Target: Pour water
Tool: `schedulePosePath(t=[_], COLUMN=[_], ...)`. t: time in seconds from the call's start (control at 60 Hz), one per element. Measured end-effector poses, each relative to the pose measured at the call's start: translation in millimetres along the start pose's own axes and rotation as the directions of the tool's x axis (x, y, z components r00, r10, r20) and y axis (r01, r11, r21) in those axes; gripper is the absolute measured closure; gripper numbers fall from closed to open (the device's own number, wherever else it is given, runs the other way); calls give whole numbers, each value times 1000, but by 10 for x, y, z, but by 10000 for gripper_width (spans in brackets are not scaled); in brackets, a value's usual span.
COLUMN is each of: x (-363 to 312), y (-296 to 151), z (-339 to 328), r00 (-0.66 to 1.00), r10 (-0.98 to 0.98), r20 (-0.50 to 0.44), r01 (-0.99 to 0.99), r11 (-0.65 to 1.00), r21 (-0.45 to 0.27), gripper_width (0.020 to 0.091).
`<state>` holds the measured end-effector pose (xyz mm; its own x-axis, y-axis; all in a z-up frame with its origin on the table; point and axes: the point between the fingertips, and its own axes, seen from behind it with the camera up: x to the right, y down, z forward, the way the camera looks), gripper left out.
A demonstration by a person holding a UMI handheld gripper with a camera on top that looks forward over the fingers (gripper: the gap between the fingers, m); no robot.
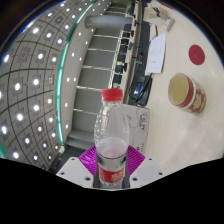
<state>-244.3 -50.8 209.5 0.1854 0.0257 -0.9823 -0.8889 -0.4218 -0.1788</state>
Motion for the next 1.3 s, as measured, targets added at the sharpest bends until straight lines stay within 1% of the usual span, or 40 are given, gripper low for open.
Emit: schedulePosePath(t=[0.067, 0.15, 0.167, 0.2, 0.267, 0.35, 0.417, 0.433, 0.467, 0.55, 0.6, 0.65, 0.717, 0.783, 0.85, 0.9, 0.917, 1.033, 1.1, 1.167, 1.183, 1.25, 1.3], x=[31, 118, 83, 155, 219, 331, 435, 396, 455, 463, 467, 438, 325, 213, 71, -25, -78, -44, 104, 413, 584, 766, 980], y=[-186, -347, -399, -425, -486, -585, -573, -541, -571, -547, -553, -595, -697, -921, -1246, -1483, -1587, -2131, -2446, -2708, -2762, -2872, -2947], z=[61, 114, -6, 120, 135, 117, 100, 2, 119, 68, 102, 94, -26, -88, -213, -295, -398, -518, -622, -646, -635, -731, -747], r00=[986, 945, 933, 908, 858, 818, 814, 809, 814, 836, 872, 927, 987, 991, 930, 859, 835, 636, 494, 362, 330, 250, 214], r10=[163, 320, 353, 411, 503, 563, 573, 579, 574, 546, 488, 375, 156, -101, -337, -478, -516, -715, -796, -844, -854, -870, -878], r20=[29, 63, 69, 83, 109, 121, 100, 99, 90, 61, 36, 4, -43, -93, -143, -183, -192, -291, -349, -396, -403, -425, -428], r01=[-164, -323, -356, -416, -510, -572, -580, -586, -579, -549, -489, -375, -154, 108, 352, 500, 541, 763, 858, 914, 924, 937, 938], r11=[986, 946, 934, 909, 859, 818, 812, 808, 813, 834, 870, 925, 987, 992, 931, 859, 834, 639, 511, 405, 379, 328, 307], r21=[24, 41, 37, 43, 51, 62, 67, 62, 61, 59, 57, 58, 55, 72, 94, 105, 108, 98, 47, -29, -48, -120, -159], gripper_width=[747, 747, 747, 747, 749, 747, 748, 749, 748, 747, 748, 746, 745, 748, 748, 748, 748, 747, 747, 748, 748, 748, 749])
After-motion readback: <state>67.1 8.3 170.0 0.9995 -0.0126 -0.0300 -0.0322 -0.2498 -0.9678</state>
